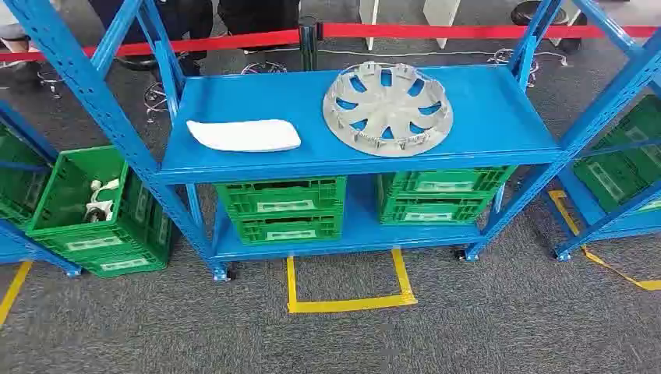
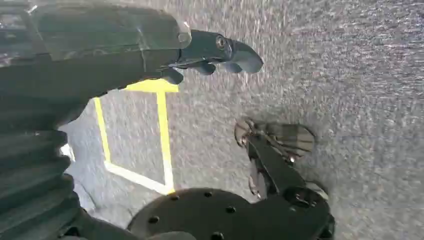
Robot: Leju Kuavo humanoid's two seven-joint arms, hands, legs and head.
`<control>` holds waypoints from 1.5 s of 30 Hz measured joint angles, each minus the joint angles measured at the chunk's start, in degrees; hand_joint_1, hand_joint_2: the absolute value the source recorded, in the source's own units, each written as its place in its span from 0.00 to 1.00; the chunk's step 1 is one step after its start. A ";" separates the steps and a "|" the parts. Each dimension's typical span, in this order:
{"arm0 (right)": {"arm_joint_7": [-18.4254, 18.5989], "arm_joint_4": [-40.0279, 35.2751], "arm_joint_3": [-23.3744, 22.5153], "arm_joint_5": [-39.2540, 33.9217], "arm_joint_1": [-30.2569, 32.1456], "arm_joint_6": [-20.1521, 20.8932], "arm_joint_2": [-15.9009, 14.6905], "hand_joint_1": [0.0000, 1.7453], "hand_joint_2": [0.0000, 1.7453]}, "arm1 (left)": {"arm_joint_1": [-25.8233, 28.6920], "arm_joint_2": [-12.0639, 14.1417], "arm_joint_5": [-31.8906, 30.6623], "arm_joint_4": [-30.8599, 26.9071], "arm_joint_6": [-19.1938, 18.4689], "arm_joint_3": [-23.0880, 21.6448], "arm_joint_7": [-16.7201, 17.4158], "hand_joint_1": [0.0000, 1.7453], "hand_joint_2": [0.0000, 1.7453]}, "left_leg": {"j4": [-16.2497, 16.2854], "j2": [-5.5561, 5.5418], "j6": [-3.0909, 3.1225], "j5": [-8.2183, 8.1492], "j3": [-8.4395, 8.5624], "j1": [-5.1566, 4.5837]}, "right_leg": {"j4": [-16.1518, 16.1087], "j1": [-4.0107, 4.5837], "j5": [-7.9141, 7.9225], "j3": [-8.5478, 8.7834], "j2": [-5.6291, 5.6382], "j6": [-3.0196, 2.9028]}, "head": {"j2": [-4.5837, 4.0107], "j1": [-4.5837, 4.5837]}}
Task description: Take the parts from the cabinet and place them on the table.
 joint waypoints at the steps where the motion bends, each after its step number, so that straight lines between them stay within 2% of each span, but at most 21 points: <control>1: 0.29 0.00 0.20 -0.62 -0.35 -0.71 0.02 1.00 1.00 | -0.13 -0.15 -1.32 0.00 0.44 0.00 0.20 0.00 1.00 | 0.00 0.00 0.00 0.00 0.01 0.00 | 0.00 0.00 0.03 0.00 0.00 0.04 | -0.02 0.00; 12: 2.80 0.17 7.81 -8.07 -3.69 -8.36 0.15 1.00 1.00 | -2.22 -1.81 -17.30 0.15 5.42 0.00 2.91 0.00 1.00 | 0.00 0.00 0.07 0.05 0.00 0.00 | 0.00 0.00 0.06 0.00 0.00 0.05 | 0.00 0.07; 22: 5.31 0.61 18.43 -14.96 -6.79 -15.00 0.13 1.00 1.00 | -4.46 -3.83 -31.77 1.20 9.88 0.00 5.14 0.00 1.00 | 0.01 -0.01 0.07 0.05 -0.01 0.00 | -0.01 0.00 0.07 0.00 0.00 0.05 | -0.02 0.15; 29: 5.57 1.33 26.17 -20.20 -9.42 -20.77 -0.07 1.00 1.00 | -6.12 -5.31 -40.77 2.43 12.94 0.02 5.66 0.00 1.00 | 0.02 -0.02 0.07 0.05 0.00 -0.01 | -0.02 -0.01 0.10 0.00 0.00 0.05 | 0.00 0.17; 38: 0.66 2.27 34.58 -29.85 -13.90 -29.92 -0.33 1.00 1.00 | -8.46 -7.25 -50.80 4.63 17.27 0.17 5.46 0.00 1.00 | 0.03 -0.03 0.10 0.07 -0.01 -0.01 | -0.02 -0.02 0.11 0.01 0.00 0.06 | 0.00 0.20; 45: -10.30 1.88 35.85 -35.13 -18.00 -33.25 -0.44 1.00 1.00 | -9.18 -8.07 -53.38 5.81 19.32 0.61 4.00 0.00 1.00 | 0.04 0.03 0.12 0.08 0.00 -0.01 | -0.02 -0.03 0.13 0.01 0.01 0.08 | 0.00 0.20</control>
